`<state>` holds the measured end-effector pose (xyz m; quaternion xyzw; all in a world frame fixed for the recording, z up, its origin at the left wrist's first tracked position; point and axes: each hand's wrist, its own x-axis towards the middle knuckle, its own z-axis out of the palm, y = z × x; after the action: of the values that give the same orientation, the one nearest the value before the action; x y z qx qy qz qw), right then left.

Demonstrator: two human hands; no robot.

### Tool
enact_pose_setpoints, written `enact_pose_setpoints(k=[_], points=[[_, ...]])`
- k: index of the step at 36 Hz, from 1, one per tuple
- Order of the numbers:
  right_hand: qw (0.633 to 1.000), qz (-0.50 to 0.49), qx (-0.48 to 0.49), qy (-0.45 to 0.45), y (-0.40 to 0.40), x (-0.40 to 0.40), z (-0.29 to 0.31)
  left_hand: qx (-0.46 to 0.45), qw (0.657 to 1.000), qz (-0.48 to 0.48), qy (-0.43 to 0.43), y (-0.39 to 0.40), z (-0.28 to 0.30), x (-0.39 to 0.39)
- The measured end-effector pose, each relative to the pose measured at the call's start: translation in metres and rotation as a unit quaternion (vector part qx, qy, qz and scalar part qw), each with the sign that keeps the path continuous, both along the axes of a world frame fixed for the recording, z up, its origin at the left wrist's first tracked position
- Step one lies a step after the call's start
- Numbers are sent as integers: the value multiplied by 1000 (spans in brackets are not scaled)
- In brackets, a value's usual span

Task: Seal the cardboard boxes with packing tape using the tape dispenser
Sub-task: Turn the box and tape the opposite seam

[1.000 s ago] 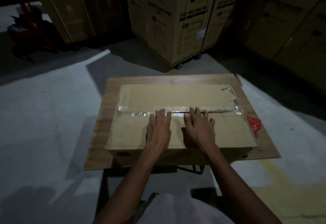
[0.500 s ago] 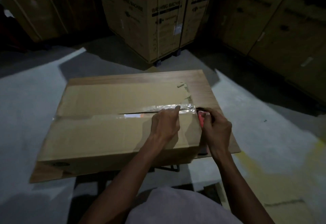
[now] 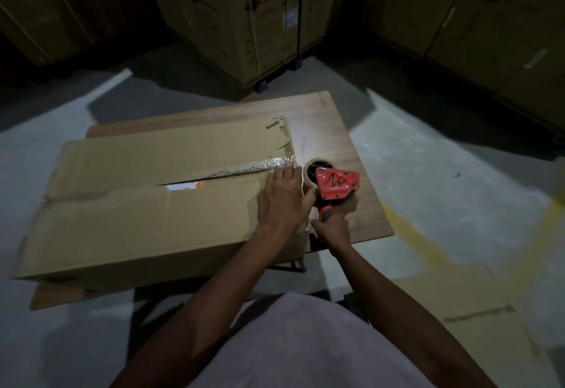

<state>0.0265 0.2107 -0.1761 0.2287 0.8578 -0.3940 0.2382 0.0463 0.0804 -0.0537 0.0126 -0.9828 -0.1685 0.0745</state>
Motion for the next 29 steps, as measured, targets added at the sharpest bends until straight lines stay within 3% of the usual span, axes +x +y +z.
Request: enact_pose_setpoints(k=[9,14,19,23,29], points=[[999,-44,-14,-16,9,-21,1,-76,996,29,43,5,8,7],[996,-84,-10,0,12,-15,-3,-68,995,8,72,2,7,11],[986,-154,15,65,13,2,5,-32,993,-17,109,-5,6,12],[979,-136,-35,149,22,7,24,-15,992,-22,122,-6,4,11],[948,-123,-152,251,39,15,72,97,976,13,195,-5,0,10]])
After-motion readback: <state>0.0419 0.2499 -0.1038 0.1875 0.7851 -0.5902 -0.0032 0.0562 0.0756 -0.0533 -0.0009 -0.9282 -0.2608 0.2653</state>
